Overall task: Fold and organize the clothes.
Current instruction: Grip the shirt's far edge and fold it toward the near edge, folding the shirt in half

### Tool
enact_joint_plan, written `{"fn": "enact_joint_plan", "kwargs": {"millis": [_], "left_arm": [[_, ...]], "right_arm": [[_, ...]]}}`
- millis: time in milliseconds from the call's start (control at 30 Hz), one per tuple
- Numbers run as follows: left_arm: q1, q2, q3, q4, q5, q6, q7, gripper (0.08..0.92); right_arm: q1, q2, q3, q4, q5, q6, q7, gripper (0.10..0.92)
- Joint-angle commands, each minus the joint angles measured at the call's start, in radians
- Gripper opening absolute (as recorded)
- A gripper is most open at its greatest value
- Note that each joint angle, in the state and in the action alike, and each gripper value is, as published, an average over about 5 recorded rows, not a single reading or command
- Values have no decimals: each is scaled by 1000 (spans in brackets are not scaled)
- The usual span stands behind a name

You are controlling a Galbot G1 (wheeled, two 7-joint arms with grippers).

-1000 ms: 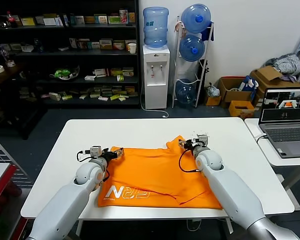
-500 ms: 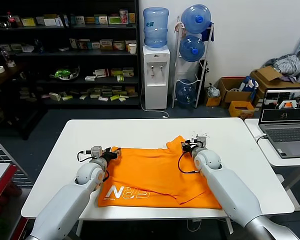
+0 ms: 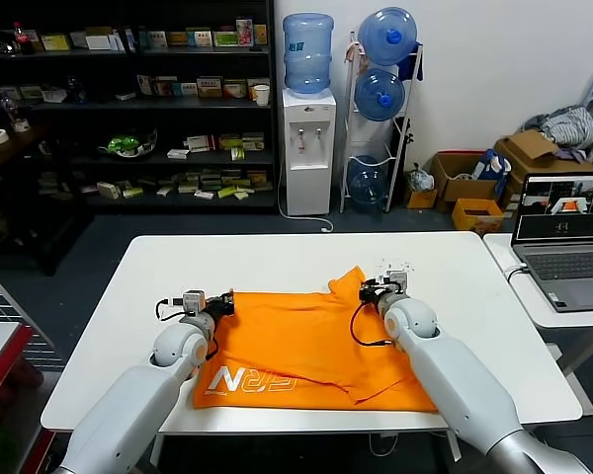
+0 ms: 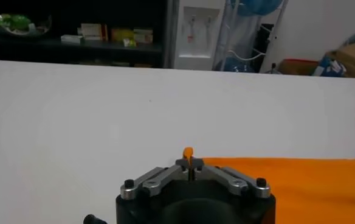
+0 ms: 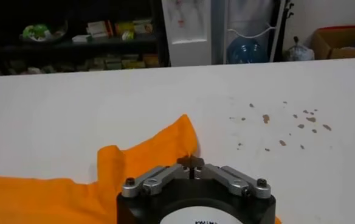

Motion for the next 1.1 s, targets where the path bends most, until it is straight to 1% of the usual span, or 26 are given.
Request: {"fn": "enact_joint_plan", "kwargs": {"millis": [33,233,533,633,867,1100], "left_arm": [[13,9,-10,-43,18,-41,1,98],[59,40,-28,-143,22,-50,-11,92],[198,122,-93,-336,13,-42,-38,92],[238,149,-100,-395,4,-41,-46,92],[313,185,-105,-500,-6,-23,-76,92],[376,197,-109,-541,-1,-23,-89,92]], "right_arm": [[-17,-21,11,69,4,108,1,124],[-80,-81,31,189,31,116,25,124],[-286,-251,72,460,94,83,66,124],[-347,-288,88,524,107,76,78,124],[-424,-334,122,620,123,62,108,124],[-493,-367,159,684,139,49,129,124]]}}
